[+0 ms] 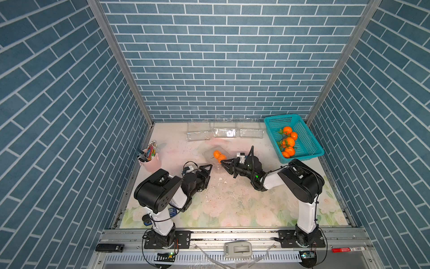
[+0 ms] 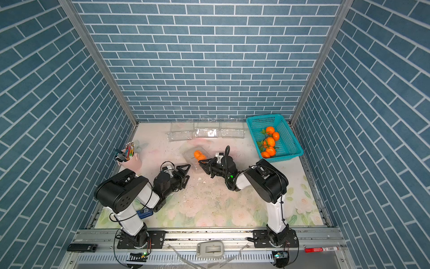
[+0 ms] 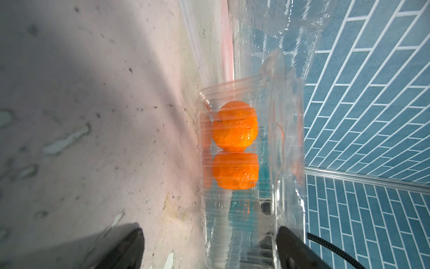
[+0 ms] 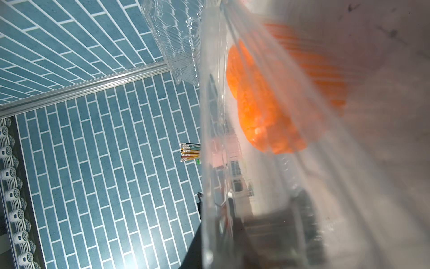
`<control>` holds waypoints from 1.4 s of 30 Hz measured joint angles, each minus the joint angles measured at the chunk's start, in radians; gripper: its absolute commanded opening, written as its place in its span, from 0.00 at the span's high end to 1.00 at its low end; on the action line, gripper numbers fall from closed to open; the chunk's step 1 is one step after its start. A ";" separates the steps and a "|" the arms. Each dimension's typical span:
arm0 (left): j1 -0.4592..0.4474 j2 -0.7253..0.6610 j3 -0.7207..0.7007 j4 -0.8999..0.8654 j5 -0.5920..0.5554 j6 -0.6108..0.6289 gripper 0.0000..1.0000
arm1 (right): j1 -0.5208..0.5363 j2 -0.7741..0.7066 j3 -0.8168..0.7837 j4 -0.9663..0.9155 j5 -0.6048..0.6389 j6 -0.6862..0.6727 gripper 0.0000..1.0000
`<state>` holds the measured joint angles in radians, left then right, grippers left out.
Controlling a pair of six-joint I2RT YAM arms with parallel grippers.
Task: Take oranges out of containers
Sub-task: Open the packing box at the center of the board.
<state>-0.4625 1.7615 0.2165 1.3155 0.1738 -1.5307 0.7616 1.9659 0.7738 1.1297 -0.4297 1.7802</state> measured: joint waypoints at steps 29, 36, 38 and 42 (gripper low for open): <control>-0.003 -0.023 0.039 -0.031 -0.044 0.022 0.14 | 0.013 0.056 0.039 0.092 0.018 0.080 0.78; -0.003 -0.048 0.045 -0.031 -0.074 0.026 0.16 | 0.013 0.069 0.074 0.105 0.013 0.084 0.78; -0.004 -0.048 0.047 -0.031 -0.083 0.027 0.16 | 0.013 0.072 0.084 0.105 0.012 0.085 0.78; -0.013 -0.048 0.047 -0.032 -0.101 0.027 0.16 | 0.014 0.073 0.088 0.103 0.009 0.086 0.77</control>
<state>-0.4751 1.7130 0.2634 1.2839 0.0723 -1.5032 0.7761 2.0392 0.8616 1.2324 -0.4210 1.8664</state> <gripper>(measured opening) 0.840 0.222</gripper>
